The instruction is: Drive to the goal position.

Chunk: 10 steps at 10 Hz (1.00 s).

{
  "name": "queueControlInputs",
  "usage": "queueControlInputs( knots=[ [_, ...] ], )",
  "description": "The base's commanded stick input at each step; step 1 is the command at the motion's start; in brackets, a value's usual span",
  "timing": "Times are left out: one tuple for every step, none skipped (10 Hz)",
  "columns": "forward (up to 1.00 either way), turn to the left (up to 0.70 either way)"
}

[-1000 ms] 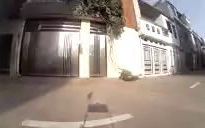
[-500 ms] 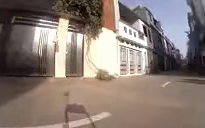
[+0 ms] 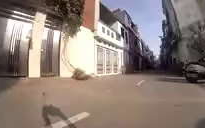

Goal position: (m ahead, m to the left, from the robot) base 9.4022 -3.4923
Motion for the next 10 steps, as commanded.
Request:
queueControlInputs(
  knots=[
    [0.00,-0.85],
    [0.00,-0.85],
    [0.00,-0.85],
    [0.00,-0.85],
    [0.00,-0.85],
    [0.00,-0.85],
    [0.00,0.00],
    [0.00,0.00],
    [0.00,0.00],
    [0.00,0.00]
  ],
)
